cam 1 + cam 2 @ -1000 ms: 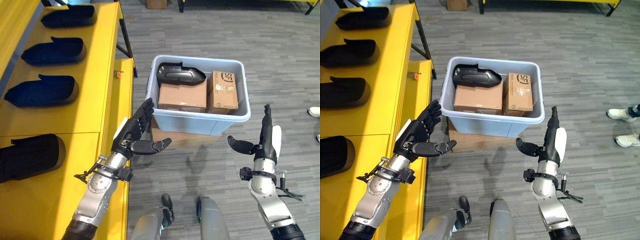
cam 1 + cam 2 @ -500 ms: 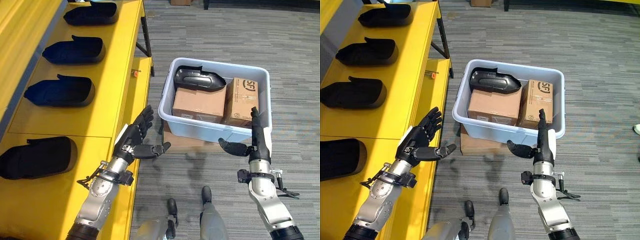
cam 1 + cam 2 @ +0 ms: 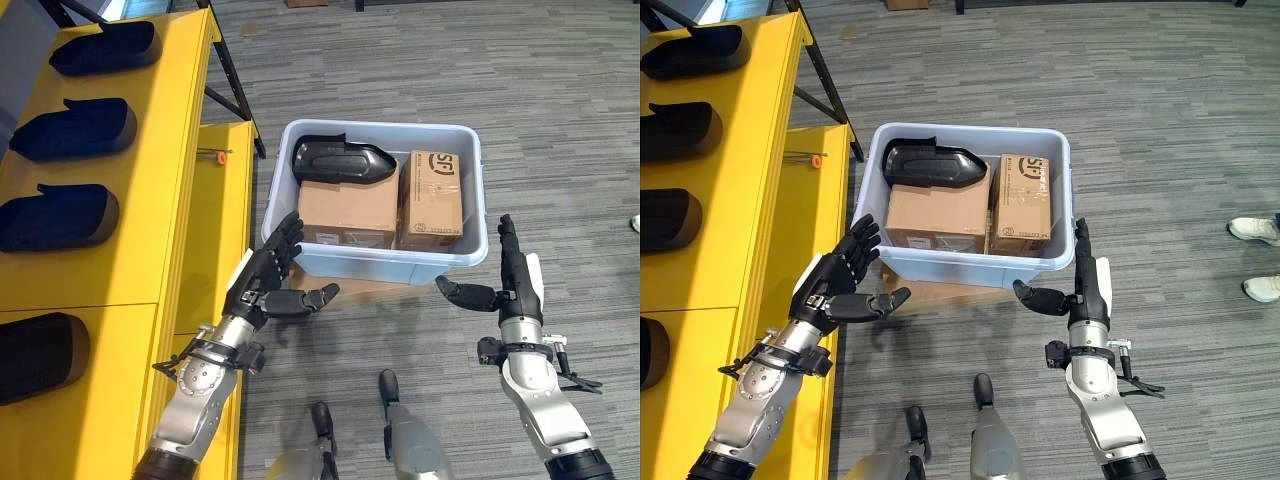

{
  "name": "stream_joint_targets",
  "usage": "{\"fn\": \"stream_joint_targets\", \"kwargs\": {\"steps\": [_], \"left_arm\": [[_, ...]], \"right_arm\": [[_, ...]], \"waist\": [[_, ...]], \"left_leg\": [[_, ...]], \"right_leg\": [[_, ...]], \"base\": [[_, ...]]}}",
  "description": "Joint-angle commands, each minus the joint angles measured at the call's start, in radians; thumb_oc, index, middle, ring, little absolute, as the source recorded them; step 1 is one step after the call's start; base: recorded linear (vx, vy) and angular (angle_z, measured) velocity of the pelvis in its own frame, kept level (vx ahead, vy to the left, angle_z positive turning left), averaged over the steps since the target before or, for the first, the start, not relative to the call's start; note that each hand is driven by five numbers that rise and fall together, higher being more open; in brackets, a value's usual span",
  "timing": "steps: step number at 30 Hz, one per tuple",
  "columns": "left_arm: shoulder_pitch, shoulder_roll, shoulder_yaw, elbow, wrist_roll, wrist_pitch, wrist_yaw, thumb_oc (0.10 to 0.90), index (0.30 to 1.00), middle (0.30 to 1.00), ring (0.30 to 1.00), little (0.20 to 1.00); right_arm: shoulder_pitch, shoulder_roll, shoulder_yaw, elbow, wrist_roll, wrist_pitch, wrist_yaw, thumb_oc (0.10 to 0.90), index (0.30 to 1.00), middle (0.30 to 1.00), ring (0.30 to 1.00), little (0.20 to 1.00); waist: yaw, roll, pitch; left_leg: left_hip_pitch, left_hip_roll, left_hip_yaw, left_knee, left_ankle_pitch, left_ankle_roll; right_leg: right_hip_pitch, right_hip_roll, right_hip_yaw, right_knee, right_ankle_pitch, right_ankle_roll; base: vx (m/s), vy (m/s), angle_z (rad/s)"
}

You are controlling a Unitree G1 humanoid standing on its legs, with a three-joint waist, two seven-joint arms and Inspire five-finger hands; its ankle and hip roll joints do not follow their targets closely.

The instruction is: Move parts from the plastic box to the shelf.

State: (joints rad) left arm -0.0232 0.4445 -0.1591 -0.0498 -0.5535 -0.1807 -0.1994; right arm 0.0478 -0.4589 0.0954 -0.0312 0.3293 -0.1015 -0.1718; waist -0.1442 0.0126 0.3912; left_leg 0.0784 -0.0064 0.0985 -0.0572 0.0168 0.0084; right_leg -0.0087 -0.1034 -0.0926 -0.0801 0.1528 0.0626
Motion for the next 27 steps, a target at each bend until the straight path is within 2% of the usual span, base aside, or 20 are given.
{"fn": "stream_joint_targets", "kwargs": {"steps": [1, 10, 11, 12, 16, 18, 19, 21, 24, 27], "left_arm": [[0.004, 0.005, 0.011, -0.093, -0.042, -0.107, -0.035, 0.900, 1.000, 1.000, 1.000, 1.000], [0.034, 0.009, 0.037, -0.097, -0.026, -0.115, -0.023, 0.900, 1.000, 1.000, 1.000, 1.000], [0.038, 0.011, 0.049, -0.098, -0.016, -0.108, -0.025, 0.900, 1.000, 1.000, 1.000, 1.000], [0.046, 0.020, 0.062, -0.099, 0.039, -0.107, -0.009, 0.900, 1.000, 1.000, 1.000, 1.000], [0.072, 0.047, 0.106, -0.075, 0.038, -0.086, -0.045, 0.900, 1.000, 1.000, 1.000, 1.000], [0.081, 0.055, 0.120, -0.079, 0.036, -0.081, -0.059, 0.900, 1.000, 1.000, 1.000, 1.000], [0.083, 0.058, 0.130, -0.085, 0.038, -0.048, -0.092, 0.900, 1.000, 1.000, 1.000, 1.000], [0.088, 0.060, 0.132, -0.083, 0.065, -0.024, -0.077, 0.900, 1.000, 1.000, 1.000, 1.000], [0.095, 0.070, 0.138, -0.072, 0.076, -0.010, -0.074, 0.900, 1.000, 1.000, 1.000, 1.000], [0.145, 0.075, 0.161, -0.070, 0.070, -0.035, -0.084, 0.900, 1.000, 1.000, 1.000, 1.000]], "right_arm": [[0.025, -0.003, 0.033, -0.068, 0.069, -0.130, 0.063, 0.900, 1.000, 1.000, 1.000, 1.000], [0.016, -0.018, 0.034, -0.075, 0.053, -0.109, 0.047, 0.900, 1.000, 1.000, 1.000, 1.000], [0.016, -0.019, 0.030, -0.072, 0.110, -0.083, 0.088, 0.900, 1.000, 1.000, 1.000, 1.000], [0.012, -0.013, 0.030, -0.058, 0.108, -0.088, 0.092, 0.900, 1.000, 1.000, 1.000, 1.000], [-0.007, -0.012, 0.013, -0.059, 0.089, -0.112, 0.074, 0.900, 1.000, 1.000, 1.000, 1.000], [-0.013, -0.011, 0.001, -0.066, 0.083, -0.120, 0.061, 0.900, 1.000, 1.000, 1.000, 1.000], [-0.021, -0.007, -0.015, -0.070, 0.095, -0.125, 0.058, 0.900, 1.000, 1.000, 1.000, 1.000], [-0.033, 0.003, -0.038, -0.071, 0.125, -0.121, 0.051, 0.900, 1.000, 1.000, 1.000, 1.000], [-0.034, 0.007, -0.052, -0.108, 0.124, -0.124, 0.051, 0.900, 1.000, 1.000, 1.000, 1.000], [-0.030, 0.023, -0.056, -0.164, 0.121, -0.151, 0.044, 0.900, 1.000, 1.000, 1.000, 1.000]], "waist": [[0.052, -0.019, -0.203], [0.063, -0.013, -0.208], [0.065, -0.016, -0.210], [0.069, -0.017, -0.212], [0.077, -0.018, -0.209], [0.078, -0.017, -0.200], [0.082, -0.014, -0.189], [0.087, -0.006, -0.179], [0.091, 0.000, -0.177], [0.107, 0.018, -0.163]], "left_leg": [[-0.051, 0.117, 0.017, 0.049, -0.065, -0.022], [-0.047, 0.112, 0.013, 0.066, -0.071, -0.026], [-0.047, 0.106, 0.012, 0.076, -0.080, -0.025], [-0.046, 0.096, 0.008, 0.086, -0.090, -0.021], [-0.051, 0.071, 0.013, 0.121, -0.120, 0.007], [-0.059, 0.059, 0.018, 0.149, -0.135, 0.027], [-0.066, 0.036, 0.020, 0.175, -0.159, 0.060], [-0.069, 0.009, 0.012, 0.187, -0.172, 0.088], [-0.071, -0.016, 0.000, 0.185, -0.177, 0.111], [-0.056, -0.034, 0.013, 0.160, -0.173, 0.125]], "right_leg": [[-0.016, -0.029, -0.035, 0.223, -0.233, 0.020], [0.032, -0.019, -0.035, 0.203, -0.253, 0.001], [0.039, -0.022, -0.028, 0.191, -0.249, 0.002], [0.046, -0.027, -0.022, 0.181, -0.241, 0.008], [0.034, -0.040, -0.013, 0.217, -0.249, 0.017], [0.018, -0.045, -0.009, 0.256, -0.255, 0.017], [-0.011, -0.059, -0.012, 0.333, -0.244, 0.014], [-0.046, -0.074, -0.007, 0.413, -0.209, 0.006], [-0.084, -0.089, -0.005, 0.494, -0.171, 0.005], [-0.162, -0.121, -0.039, 0.638, -0.112, 0.010]], "base": [[0.02, -0.010, 0.10], [0.07, 0.024, 0.02], [0.14, 0.168, 0.00], [0.13, 0.171, -0.01], [0.07, 0.242, -0.06], [-0.01, 0.233, -0.01], [-0.01, 0.276, 0.00], [-0.01, 0.312, -0.02], [-0.01, 0.224, 0.00], [-0.01, 0.249, -0.17]]}}
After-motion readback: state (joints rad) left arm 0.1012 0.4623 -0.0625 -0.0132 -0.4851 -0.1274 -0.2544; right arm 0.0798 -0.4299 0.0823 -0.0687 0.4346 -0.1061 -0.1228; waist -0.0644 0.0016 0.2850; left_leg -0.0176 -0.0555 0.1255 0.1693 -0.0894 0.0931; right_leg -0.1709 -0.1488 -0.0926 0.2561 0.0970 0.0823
